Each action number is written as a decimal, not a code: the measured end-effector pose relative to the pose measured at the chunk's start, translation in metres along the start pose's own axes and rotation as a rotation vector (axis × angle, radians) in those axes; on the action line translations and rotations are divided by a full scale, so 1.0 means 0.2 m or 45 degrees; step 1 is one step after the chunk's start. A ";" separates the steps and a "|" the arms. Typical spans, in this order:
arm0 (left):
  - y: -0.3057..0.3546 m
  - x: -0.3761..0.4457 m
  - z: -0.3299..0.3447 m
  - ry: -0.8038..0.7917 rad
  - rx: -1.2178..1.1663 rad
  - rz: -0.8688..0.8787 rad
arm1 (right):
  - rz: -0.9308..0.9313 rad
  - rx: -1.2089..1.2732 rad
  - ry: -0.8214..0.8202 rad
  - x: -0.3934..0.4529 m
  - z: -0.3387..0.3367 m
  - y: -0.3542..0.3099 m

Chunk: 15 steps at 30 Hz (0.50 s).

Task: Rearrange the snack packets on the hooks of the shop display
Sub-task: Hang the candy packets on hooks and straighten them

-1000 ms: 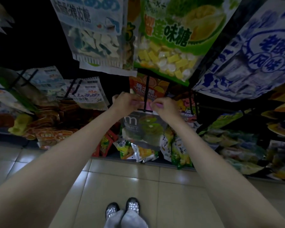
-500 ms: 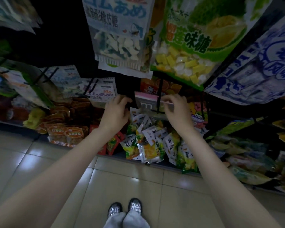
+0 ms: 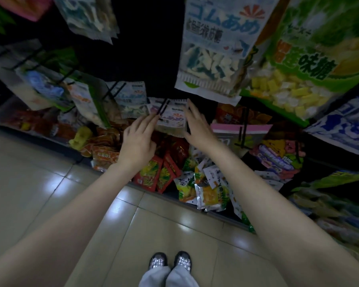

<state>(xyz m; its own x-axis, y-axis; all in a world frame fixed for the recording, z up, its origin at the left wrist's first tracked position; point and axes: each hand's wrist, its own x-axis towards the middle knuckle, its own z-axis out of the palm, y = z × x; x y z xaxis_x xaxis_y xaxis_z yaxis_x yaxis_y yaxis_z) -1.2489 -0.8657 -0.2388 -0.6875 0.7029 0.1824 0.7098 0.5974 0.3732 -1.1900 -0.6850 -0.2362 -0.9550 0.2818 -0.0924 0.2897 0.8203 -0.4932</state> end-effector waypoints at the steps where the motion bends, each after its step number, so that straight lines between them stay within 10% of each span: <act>1: -0.02 0.00 -0.01 -0.035 0.009 0.020 | 0.014 -0.059 0.022 0.06 0.02 -0.01; 15: -0.16 0.06 -0.11 -0.185 0.114 0.213 | 0.149 0.049 0.310 0.10 0.17 -0.10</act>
<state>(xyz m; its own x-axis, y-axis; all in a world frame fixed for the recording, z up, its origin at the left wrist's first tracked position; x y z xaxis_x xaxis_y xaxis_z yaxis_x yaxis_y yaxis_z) -1.2826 -0.8849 -0.2282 -0.5347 0.8392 0.0995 0.8270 0.4954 0.2657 -1.2181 -0.7132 -0.2580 -0.8705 0.4889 0.0573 0.3906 0.7569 -0.5240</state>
